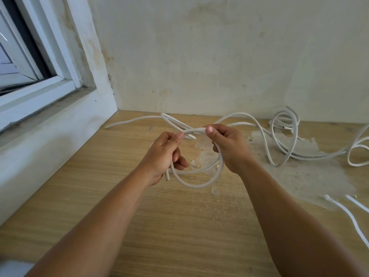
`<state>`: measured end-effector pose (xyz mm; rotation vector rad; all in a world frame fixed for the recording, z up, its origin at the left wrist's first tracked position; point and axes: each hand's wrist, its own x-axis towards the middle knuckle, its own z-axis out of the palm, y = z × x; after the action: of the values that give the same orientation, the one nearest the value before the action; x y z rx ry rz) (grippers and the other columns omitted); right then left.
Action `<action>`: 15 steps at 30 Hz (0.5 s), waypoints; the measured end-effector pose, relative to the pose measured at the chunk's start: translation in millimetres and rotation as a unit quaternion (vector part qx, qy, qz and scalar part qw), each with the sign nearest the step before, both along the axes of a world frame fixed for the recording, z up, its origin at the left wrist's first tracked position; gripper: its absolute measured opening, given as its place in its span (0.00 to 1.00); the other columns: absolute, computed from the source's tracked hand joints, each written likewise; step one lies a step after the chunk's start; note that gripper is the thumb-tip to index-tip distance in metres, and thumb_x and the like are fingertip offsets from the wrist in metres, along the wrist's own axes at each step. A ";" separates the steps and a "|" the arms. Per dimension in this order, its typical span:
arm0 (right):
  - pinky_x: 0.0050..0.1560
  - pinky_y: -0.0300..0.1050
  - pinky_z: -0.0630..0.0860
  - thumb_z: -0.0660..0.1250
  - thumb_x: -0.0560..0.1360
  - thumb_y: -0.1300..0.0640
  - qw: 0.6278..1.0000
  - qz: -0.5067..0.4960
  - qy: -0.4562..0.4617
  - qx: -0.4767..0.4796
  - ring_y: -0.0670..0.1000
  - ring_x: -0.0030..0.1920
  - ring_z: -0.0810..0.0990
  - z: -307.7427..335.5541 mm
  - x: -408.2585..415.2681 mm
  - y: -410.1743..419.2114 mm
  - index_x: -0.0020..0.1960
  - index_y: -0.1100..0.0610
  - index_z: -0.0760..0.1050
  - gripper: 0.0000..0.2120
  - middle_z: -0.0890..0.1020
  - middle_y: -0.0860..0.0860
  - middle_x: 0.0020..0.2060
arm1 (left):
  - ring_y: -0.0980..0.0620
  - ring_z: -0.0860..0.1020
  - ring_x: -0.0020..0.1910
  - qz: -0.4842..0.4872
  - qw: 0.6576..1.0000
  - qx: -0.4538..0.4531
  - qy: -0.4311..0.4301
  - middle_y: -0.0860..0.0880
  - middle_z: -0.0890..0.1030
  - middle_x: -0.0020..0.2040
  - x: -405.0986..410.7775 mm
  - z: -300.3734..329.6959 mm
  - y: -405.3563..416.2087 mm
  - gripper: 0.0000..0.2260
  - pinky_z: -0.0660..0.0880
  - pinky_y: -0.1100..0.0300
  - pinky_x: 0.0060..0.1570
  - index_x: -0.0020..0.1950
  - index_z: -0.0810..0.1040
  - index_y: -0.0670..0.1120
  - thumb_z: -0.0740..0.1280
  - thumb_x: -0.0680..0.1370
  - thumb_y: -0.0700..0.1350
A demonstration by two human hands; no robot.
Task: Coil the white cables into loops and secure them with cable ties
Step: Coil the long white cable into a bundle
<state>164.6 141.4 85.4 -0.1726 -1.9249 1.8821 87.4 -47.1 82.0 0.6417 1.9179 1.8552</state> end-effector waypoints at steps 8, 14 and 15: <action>0.26 0.37 0.64 0.68 0.81 0.52 0.970 -0.117 0.029 -0.213 0.45 0.28 0.61 2.6 -5.1 24.3 0.47 0.58 0.83 0.11 0.65 0.48 0.28 | 0.36 0.85 0.50 -0.115 0.979 0.028 -0.165 0.42 0.82 0.39 9.7 10.7 -3.4 0.21 0.82 0.42 0.54 0.59 0.80 0.38 0.58 0.85 0.55; 0.26 0.39 0.68 0.70 0.79 0.47 0.945 -0.144 0.018 -0.293 0.46 0.26 0.67 -6.2 -5.9 22.5 0.48 0.56 0.83 0.13 0.72 0.49 0.30 | 0.37 0.85 0.47 -0.151 0.955 0.091 -0.240 0.41 0.81 0.38 24.3 24.5 5.8 0.18 0.82 0.41 0.53 0.48 0.78 0.40 0.56 0.86 0.52; 0.25 0.39 0.68 0.69 0.80 0.47 0.947 -0.133 0.013 -0.293 0.46 0.25 0.67 -8.2 -5.9 20.9 0.49 0.56 0.83 0.13 0.72 0.49 0.30 | 0.38 0.85 0.45 -0.145 0.950 0.110 -0.253 0.42 0.80 0.37 25.7 26.8 8.4 0.18 0.82 0.41 0.54 0.46 0.76 0.41 0.56 0.86 0.52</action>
<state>158.7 162.3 77.2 -0.5535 -1.1960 2.1889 113.1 -38.7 108.8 0.4278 1.2334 1.8317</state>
